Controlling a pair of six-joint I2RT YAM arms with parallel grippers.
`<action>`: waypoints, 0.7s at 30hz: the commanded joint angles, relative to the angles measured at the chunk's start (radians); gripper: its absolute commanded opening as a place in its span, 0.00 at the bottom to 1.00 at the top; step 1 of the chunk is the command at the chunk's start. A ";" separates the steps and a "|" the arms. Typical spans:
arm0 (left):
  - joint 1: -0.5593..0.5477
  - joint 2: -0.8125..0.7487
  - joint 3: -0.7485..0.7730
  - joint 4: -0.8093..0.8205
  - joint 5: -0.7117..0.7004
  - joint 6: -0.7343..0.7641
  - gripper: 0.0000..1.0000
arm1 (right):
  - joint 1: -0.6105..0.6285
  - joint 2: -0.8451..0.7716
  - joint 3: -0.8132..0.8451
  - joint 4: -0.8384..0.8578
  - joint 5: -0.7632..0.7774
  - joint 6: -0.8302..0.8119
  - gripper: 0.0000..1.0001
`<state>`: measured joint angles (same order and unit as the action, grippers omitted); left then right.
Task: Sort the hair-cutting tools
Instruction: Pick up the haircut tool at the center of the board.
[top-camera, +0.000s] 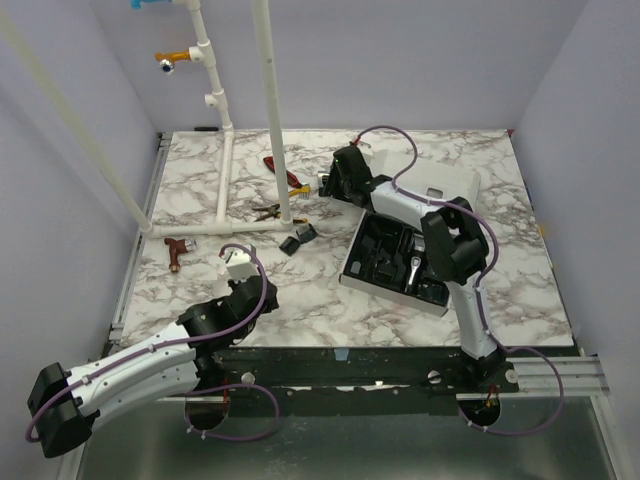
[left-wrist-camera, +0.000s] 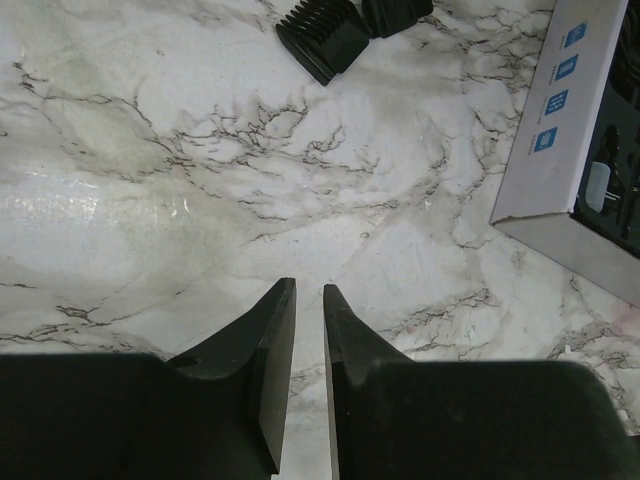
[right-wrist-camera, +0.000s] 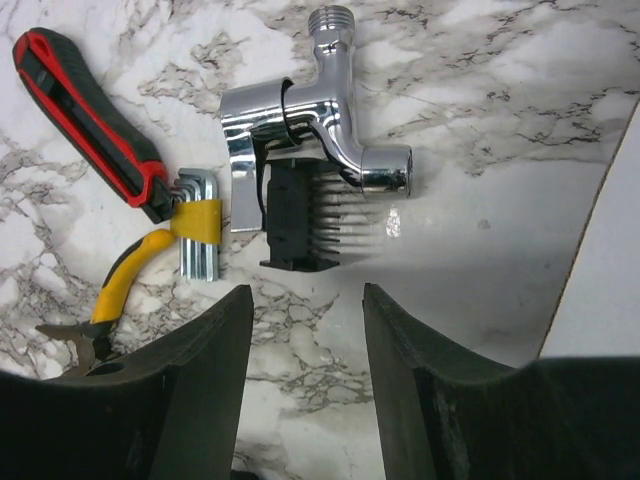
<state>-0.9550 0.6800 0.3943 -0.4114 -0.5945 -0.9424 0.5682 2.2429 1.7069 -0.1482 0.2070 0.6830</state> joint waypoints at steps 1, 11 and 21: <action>0.007 -0.027 0.003 0.013 -0.020 0.025 0.20 | -0.011 0.077 0.098 -0.076 -0.008 0.040 0.51; 0.010 -0.013 0.012 0.021 -0.011 0.032 0.21 | -0.024 0.130 0.138 -0.098 -0.034 0.069 0.42; 0.010 -0.032 0.004 0.017 -0.004 0.025 0.21 | -0.032 0.146 0.149 -0.084 -0.033 0.068 0.32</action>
<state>-0.9501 0.6563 0.3943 -0.4042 -0.5941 -0.9237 0.5411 2.3623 1.8313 -0.2123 0.1856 0.7444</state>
